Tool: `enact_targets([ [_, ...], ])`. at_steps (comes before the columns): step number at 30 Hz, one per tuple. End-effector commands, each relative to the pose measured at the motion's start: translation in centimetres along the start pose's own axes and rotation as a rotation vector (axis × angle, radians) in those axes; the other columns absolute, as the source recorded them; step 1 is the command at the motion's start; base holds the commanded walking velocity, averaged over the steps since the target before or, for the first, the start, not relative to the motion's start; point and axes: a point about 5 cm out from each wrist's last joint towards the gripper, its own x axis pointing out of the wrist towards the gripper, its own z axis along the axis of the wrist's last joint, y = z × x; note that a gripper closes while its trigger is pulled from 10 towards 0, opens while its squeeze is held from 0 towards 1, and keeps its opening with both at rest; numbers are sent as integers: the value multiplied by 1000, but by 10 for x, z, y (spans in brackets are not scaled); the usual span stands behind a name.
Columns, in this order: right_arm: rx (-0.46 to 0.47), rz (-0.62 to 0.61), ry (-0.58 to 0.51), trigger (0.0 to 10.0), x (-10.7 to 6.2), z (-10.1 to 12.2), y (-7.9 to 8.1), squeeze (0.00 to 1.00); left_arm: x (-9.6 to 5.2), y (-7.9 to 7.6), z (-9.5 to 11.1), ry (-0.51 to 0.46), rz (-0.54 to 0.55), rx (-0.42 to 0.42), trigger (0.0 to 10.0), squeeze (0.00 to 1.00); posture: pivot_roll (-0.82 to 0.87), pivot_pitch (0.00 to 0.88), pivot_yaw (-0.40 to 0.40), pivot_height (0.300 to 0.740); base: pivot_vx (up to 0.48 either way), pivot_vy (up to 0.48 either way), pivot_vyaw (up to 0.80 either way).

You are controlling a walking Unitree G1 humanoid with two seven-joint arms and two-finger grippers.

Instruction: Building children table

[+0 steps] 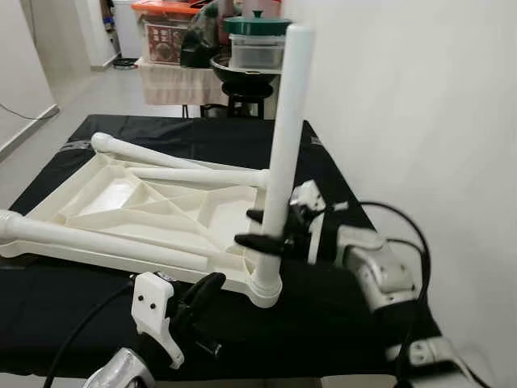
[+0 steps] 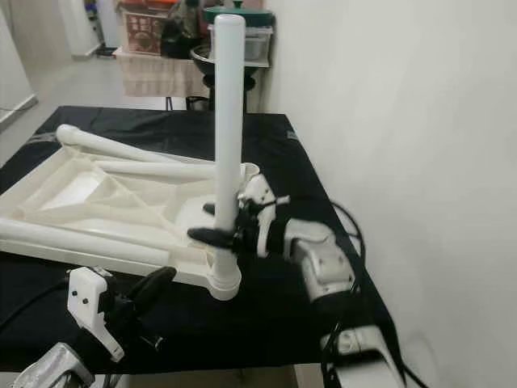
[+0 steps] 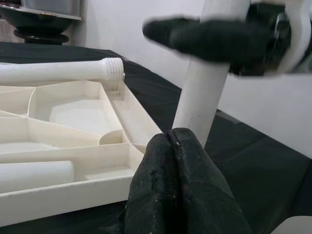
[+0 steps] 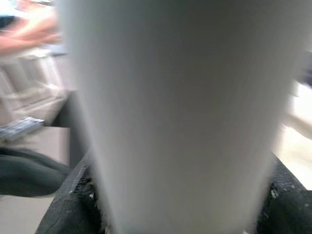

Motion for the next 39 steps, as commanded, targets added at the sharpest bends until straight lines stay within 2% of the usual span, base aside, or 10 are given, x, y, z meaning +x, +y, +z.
enact_targets([
  [1,21,12,-24,10000,-4,1,-4,0,0,0,-4,12,5,-6,10000,0,21,0,-90,740,0,0,0],
  [4,35,38,-32,5843,-6,4,-9,0,1,0,-4,12,4,-7,10000,0,25,0,-91,740,0,0,0],
  [5,42,48,-35,0,-7,4,-10,0,2,0,-3,12,4,-7,10000,0,25,0,-92,740,0,0,0],
  [17,59,-201,-11,0,-8,-25,0,0,2,-4,0,3,0,-7,10000,0,14,0,-106,740,0,0,0],
  [20,117,-961,36,0,5,-57,25,0,-1,-3,3,1,1,-5,10000,0,-5,0,-95,740,0,0,0],
  [30,84,-871,27,0,17,-55,31,0,-3,-4,3,2,-1,-9,10000,0,-1,0,-98,740,0,0,0],
  [31,80,-871,22,10000,17,-53,30,0,-3,-4,3,1,5,-6,10000,0,4,0,-100,740,0,0,0],
  [32,77,-898,21,10000,17,-50,33,0,-3,-3,3,1,9,-2,10000,0,4,0,-100,740,0,0,0],
  [33,62,-870,2,10000,19,-45,36,1000,-3,-3,3,1,12,0,10000,0,6,0,-99,740,0,0,0],
  [39,95,-615,-110,10000,27,-24,38,1000,-2,-2,2,1,12,-3,10000,0,5,0,-97,740,0,0,0],
])
